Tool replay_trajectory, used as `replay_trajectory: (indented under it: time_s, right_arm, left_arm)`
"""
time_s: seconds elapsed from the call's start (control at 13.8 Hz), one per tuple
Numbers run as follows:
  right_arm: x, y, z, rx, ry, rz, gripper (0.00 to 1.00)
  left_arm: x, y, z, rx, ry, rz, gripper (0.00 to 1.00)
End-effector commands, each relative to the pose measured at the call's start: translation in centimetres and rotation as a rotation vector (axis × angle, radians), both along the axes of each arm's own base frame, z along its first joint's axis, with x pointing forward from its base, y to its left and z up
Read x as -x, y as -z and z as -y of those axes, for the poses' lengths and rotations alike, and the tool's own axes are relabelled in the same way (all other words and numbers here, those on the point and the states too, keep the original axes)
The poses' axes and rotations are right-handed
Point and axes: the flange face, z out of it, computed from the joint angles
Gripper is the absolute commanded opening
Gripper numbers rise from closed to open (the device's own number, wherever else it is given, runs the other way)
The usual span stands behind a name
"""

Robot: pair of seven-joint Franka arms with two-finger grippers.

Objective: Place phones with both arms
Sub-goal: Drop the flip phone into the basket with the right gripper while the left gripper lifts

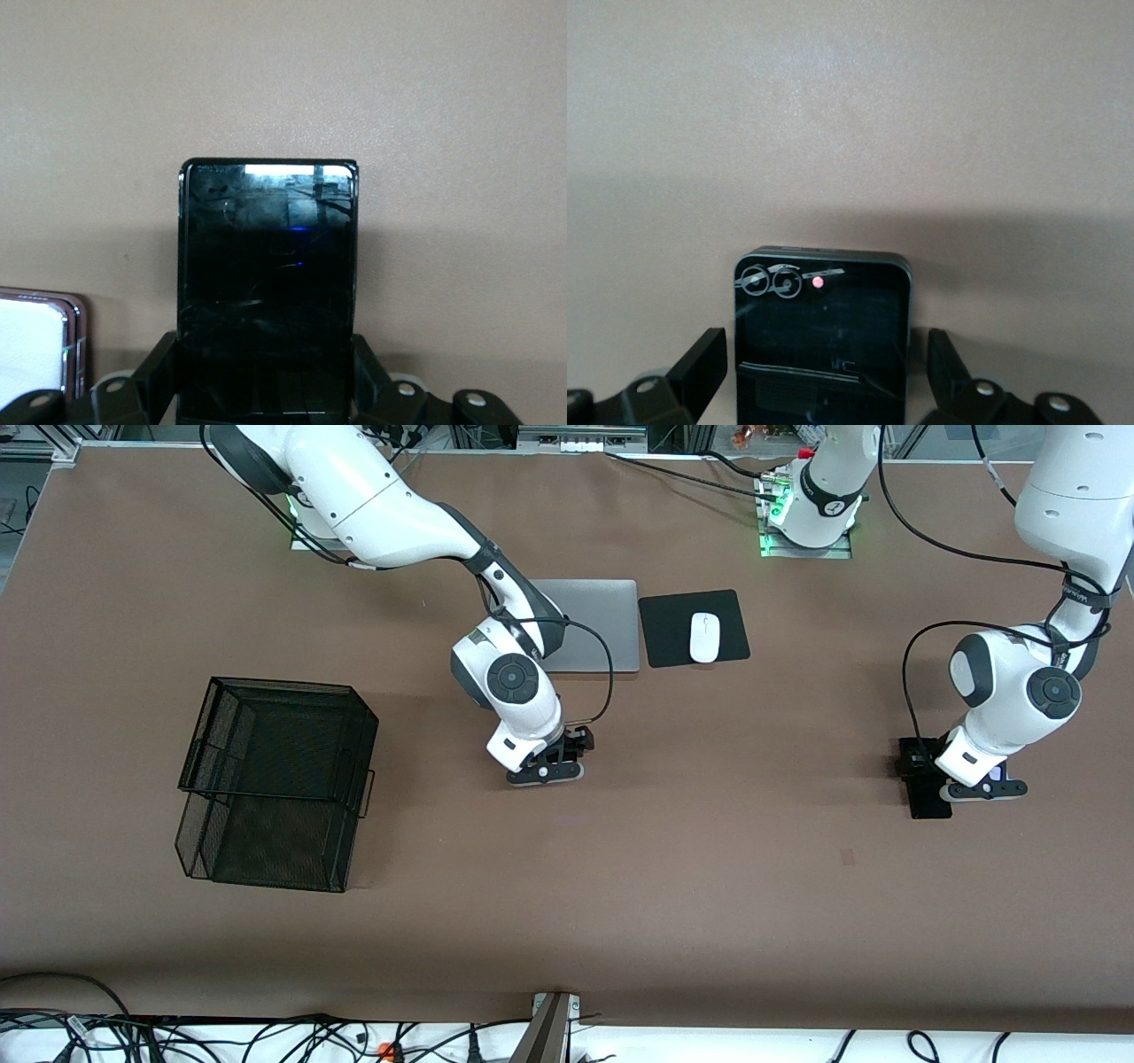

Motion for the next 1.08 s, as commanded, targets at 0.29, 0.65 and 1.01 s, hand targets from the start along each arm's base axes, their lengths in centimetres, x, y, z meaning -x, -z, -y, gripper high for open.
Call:
replay_trajectory:
  time_s: [0.29,0.65,1.01]
  right_arm:
    - [0.1,0.5,-0.8,0.053,-0.053,0.06,0.45]
    - [-1.2,-3.3,0.8,0.116,-0.054,0.058,0.03]
    - [-6.6,-20.5,11.1,0.215,0.096,0.06,0.04]
  left_arm:
    - [0.0,1.8,-0.9,0.014,-0.051,0.029,0.02]
    - [-1.5,0.3,-0.6,0.015,-0.08,0.009,0.0]
    - [-2.9,-2.0,-1.0,0.011,-0.083,-0.023,0.0]
